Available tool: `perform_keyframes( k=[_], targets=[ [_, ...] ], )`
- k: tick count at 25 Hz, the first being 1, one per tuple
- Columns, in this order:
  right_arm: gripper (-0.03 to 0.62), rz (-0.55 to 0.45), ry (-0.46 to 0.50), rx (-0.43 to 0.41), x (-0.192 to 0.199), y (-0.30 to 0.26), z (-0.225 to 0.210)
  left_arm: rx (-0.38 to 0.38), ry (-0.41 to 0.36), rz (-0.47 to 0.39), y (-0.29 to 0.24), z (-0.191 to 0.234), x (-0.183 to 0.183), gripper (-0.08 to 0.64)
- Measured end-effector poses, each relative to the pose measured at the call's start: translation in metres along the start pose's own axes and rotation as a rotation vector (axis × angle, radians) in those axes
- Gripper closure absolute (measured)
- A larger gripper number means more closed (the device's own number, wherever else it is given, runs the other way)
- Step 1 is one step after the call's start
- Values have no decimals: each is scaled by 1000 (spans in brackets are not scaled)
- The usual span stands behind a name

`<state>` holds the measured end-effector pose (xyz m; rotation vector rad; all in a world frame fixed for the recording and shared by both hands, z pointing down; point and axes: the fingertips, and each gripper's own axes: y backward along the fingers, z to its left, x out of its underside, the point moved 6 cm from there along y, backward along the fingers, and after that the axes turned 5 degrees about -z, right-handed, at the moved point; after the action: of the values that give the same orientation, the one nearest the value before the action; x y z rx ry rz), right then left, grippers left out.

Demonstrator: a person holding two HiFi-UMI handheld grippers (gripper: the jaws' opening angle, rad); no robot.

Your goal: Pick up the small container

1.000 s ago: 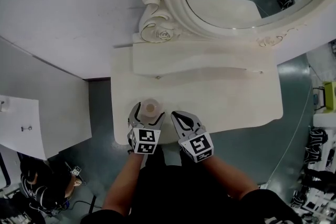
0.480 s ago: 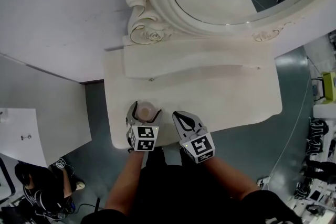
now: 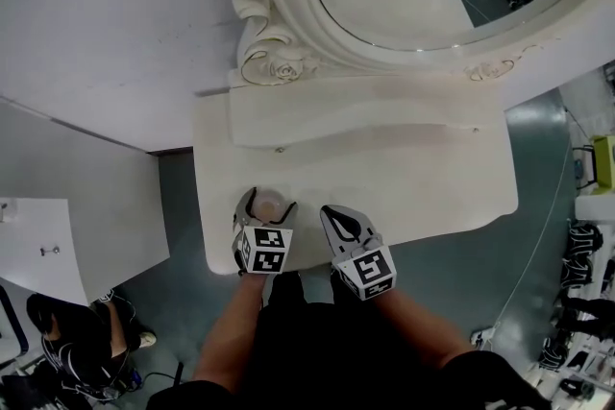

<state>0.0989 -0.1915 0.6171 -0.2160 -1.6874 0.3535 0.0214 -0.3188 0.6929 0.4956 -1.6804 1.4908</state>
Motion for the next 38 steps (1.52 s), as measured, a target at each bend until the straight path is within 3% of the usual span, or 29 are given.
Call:
perform_keyframes(
  k=[5,14,25,38],
  targets=[
    [586,-8,-2,-7,-2,-2,1,-17,16,-7,1,3,0,150],
    [586,-14,31,0,-6,6,-3,-53,15,-109,18,2,-12,150],
    [586,-89,71,-22,-33,4,3,-119,5,-283,78,3,-73,150],
    [586,-271,128,-34,-108,12,5,-190,3,-457,143,10,-135,150]
  ],
)
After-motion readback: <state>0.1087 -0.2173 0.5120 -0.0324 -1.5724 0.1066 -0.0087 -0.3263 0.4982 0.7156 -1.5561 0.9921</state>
